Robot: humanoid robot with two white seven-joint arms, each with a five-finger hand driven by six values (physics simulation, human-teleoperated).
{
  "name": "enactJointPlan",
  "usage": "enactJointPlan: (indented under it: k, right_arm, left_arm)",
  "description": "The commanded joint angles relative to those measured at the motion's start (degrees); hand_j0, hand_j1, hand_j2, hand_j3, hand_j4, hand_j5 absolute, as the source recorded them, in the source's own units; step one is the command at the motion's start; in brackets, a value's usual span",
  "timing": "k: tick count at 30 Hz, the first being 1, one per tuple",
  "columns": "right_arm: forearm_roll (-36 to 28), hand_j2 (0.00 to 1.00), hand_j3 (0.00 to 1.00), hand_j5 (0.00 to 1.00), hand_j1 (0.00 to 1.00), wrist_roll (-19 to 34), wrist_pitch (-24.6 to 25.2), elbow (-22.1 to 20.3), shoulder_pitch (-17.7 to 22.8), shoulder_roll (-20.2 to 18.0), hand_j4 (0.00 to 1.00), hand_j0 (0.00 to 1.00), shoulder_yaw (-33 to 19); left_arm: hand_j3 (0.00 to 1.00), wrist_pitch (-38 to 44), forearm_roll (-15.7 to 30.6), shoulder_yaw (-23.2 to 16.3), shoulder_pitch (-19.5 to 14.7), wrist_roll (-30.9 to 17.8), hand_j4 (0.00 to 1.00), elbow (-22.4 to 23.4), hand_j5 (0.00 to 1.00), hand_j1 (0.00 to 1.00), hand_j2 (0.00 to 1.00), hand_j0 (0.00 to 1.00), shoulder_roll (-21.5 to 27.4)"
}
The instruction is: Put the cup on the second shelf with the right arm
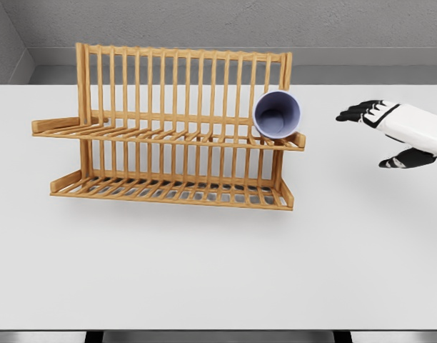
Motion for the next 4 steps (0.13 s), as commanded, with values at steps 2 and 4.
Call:
enactJointPlan:
  k: [2,4]
  right_arm:
    - [-0.4,1.00,1.00,1.00,1.00,-0.1,0.3,1.0,0.5,4.0,1.00,1.00,-2.1]
    - [-0.4,1.00,1.00,1.00,1.00,-0.1,0.3,1.2,1.3,4.0,1.00,1.00,-2.3]
  left_arm:
    - [1.00,0.0,0.0,0.0,0.1,0.0,1.00,0.0,1.00,1.00,1.00,1.00,0.0]
    - [1.00,0.0,0.0,0.0,0.1,0.0,1.00,0.0,1.00,1.00,1.00,1.00,0.0]
